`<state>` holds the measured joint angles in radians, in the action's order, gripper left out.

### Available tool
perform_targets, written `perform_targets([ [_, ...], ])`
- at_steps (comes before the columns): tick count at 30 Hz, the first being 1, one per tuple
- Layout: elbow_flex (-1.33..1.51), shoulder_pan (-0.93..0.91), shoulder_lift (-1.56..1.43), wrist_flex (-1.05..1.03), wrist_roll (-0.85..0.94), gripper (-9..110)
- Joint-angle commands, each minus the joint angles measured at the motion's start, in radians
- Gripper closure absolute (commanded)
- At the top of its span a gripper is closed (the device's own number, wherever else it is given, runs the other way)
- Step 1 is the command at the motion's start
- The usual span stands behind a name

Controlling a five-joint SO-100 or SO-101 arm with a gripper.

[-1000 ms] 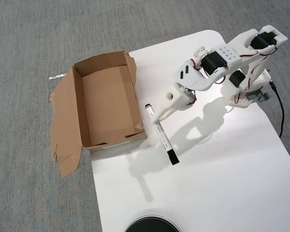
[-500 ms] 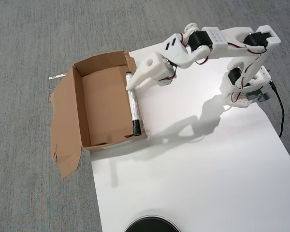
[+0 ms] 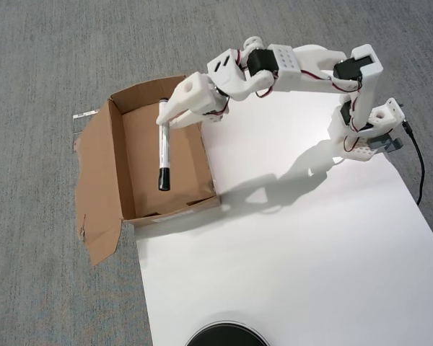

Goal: Grasp a pen and put it in the box.

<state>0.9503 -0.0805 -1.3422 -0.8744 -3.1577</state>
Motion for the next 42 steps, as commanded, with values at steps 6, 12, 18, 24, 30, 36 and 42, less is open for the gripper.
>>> perform_targets([
  [6,-0.056,-0.067,0.163,0.008,-0.005,101],
  [12,-0.041,-0.068,0.216,0.008,-0.005,101],
  [18,-0.039,-0.068,0.258,0.008,-0.005,101],
  [24,-0.039,-0.067,0.259,0.006,-0.005,94],
  [30,-0.038,-0.059,0.258,-0.003,-0.004,88],
  [36,-0.038,-0.051,0.244,-0.003,-0.004,88],
  [42,-0.054,-0.050,0.215,-0.003,-0.004,88],
])
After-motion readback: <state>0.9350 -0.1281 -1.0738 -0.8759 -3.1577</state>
